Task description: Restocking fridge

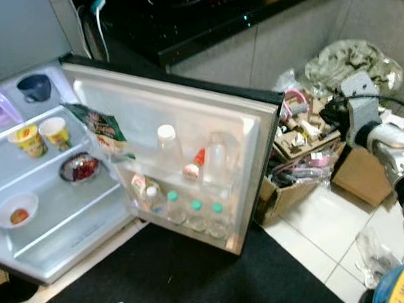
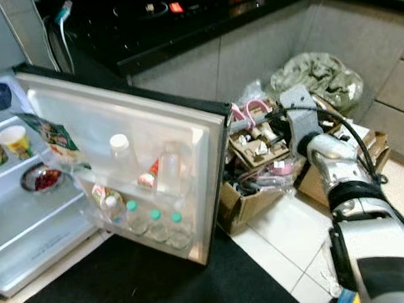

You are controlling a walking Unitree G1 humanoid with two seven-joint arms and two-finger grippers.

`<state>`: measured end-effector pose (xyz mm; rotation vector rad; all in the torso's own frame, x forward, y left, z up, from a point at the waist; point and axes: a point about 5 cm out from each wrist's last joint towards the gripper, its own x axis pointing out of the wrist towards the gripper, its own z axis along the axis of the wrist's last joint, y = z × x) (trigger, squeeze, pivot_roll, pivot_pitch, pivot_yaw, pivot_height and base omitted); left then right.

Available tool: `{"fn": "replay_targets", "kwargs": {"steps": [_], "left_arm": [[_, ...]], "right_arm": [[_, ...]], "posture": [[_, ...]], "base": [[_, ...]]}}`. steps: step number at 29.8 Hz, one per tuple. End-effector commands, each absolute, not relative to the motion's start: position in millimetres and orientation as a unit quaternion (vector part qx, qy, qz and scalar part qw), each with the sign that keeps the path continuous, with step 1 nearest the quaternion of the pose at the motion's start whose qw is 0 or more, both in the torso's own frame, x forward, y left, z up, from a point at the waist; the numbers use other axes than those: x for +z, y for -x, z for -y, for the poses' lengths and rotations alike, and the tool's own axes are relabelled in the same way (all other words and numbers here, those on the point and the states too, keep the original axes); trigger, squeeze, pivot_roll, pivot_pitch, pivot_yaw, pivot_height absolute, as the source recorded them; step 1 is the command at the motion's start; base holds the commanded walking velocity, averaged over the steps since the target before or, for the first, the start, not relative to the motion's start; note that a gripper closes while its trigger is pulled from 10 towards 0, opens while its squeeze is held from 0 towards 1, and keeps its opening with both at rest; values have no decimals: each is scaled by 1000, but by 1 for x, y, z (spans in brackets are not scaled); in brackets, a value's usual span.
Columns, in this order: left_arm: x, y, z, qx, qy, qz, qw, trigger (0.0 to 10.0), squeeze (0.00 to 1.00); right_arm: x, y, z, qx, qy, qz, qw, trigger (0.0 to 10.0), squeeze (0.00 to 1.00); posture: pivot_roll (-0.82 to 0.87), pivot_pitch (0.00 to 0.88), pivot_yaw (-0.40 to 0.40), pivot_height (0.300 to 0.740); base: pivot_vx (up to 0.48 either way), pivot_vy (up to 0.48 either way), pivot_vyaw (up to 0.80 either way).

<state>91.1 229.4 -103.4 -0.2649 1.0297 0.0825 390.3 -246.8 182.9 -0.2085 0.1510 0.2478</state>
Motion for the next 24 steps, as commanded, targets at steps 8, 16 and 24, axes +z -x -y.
{"fn": "replay_targets", "kwargs": {"steps": [8, 16, 24], "left_arm": [[-98, -90, -247, 37, 105, -481, 870, 10000, 0], [-97, -94, -245, 29, 106, -473, 874, 10000, 0], [-94, -102, -247, 31, 106, -462, 880, 10000, 0]], "right_arm": [[210, -403, 210, 196, 12, 7, 980, 10000, 0], [211, -404, 179, 288, 1, 12, 958, 10000, 0], [190, -389, 153, 461, 77, -48, 883, 10000, 0]], "posture": [[66, 132, 28, 740], [64, 141, 29, 740], [57, 151, 27, 740]], "base": [[0, 0, 0], [0, 0, 0], [0, 0, 0]]}}
